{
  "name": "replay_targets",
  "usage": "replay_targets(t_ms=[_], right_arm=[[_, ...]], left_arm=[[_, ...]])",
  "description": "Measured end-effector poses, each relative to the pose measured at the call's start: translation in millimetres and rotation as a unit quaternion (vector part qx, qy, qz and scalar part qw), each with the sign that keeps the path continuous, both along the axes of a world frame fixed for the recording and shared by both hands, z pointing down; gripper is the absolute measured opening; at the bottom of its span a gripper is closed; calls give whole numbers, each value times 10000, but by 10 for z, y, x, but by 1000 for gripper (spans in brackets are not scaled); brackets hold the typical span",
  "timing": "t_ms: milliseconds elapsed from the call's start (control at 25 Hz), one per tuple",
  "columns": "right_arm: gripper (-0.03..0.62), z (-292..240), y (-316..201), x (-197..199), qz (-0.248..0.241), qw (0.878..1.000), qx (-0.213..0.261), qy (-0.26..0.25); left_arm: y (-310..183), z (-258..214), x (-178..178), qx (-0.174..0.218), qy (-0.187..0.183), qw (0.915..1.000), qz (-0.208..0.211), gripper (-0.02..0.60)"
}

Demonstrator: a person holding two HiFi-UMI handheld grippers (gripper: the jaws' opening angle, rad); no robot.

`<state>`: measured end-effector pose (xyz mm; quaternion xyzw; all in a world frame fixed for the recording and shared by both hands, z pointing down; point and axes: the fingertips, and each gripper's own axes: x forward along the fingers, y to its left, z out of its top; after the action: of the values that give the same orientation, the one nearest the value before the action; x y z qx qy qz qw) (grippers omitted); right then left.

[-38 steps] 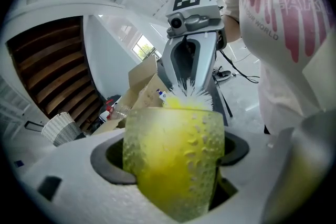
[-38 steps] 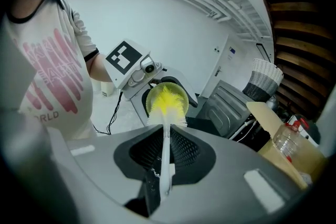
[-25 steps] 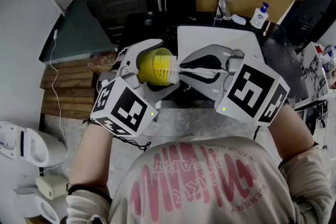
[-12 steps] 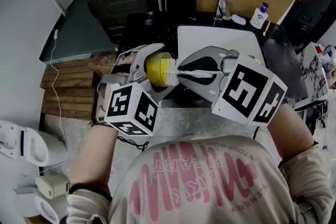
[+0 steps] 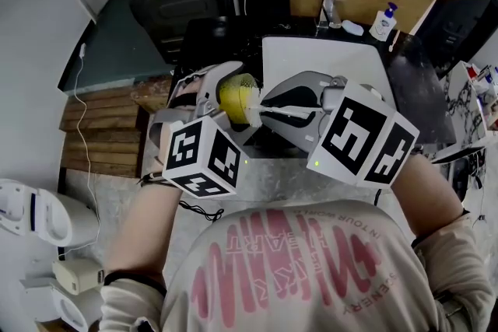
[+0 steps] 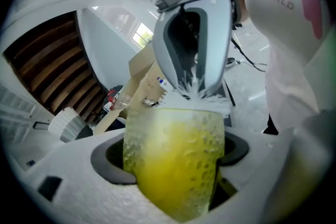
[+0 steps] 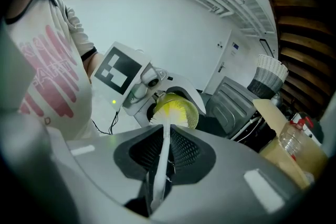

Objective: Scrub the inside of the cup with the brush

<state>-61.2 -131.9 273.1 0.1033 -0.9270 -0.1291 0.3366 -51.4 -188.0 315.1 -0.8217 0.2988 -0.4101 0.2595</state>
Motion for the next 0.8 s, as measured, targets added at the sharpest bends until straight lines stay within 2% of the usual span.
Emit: replay_targets(t_ms=[120,320,520,640,800], right_arm=[[54,9,12,1,2,10000,-22,-29],[54,28,26,30,6,9999,-75,-90],[54,25,41,77,22,9996,-195,-197],[54,20,30,97,39,9994,-239,-241],[55,17,11,130,37,9993,-259,-276]], left_arm=[[11,-53,6,-288,513,9983,-59,411],[50,-84,29,-604,1033,9928,-44,411],[107,-139,55,-959,1514,9838,23,411],[134,-165,60,-1118,1739,9783,98,411],[169,-182,94,-1225,1847,9748,242,411]])
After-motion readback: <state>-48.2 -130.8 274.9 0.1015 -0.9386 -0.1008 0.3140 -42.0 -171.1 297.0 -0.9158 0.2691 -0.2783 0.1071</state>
